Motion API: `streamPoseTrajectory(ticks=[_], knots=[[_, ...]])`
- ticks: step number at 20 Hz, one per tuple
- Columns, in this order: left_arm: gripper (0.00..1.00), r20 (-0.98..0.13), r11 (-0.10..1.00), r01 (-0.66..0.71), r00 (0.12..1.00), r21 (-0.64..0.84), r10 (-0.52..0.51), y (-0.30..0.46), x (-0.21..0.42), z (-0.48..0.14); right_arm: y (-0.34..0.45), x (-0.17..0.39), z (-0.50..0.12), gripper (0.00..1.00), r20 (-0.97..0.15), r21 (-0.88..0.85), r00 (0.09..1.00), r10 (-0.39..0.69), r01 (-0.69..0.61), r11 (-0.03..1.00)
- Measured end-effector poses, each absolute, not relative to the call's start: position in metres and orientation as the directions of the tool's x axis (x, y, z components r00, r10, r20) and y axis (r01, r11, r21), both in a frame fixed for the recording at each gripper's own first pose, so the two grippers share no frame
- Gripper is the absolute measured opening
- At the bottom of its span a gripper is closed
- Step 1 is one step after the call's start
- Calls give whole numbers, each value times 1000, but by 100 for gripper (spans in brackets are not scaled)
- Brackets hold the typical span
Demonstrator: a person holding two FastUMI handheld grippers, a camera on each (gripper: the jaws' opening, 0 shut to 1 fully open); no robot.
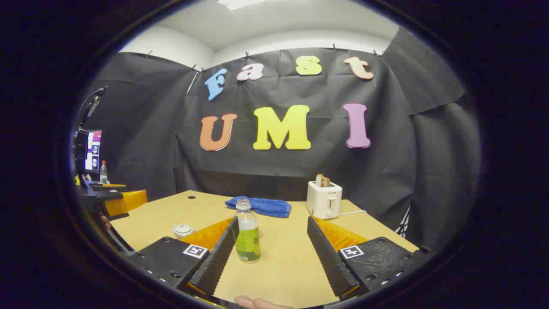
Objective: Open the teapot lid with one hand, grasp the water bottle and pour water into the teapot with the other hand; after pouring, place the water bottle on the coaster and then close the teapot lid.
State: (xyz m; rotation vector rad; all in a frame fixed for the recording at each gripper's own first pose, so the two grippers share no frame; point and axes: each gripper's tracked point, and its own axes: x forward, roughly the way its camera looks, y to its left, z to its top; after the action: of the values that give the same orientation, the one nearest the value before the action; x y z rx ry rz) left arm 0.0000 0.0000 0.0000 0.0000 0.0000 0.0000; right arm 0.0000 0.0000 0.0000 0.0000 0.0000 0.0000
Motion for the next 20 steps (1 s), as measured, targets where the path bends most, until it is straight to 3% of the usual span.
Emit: streamPoseTrajectory(ticks=[20], knots=[[100,-18,999,25,1000,46,-25,0,9,-6,-2,-4,5,94,16,-61,1000,-14,15,998]])
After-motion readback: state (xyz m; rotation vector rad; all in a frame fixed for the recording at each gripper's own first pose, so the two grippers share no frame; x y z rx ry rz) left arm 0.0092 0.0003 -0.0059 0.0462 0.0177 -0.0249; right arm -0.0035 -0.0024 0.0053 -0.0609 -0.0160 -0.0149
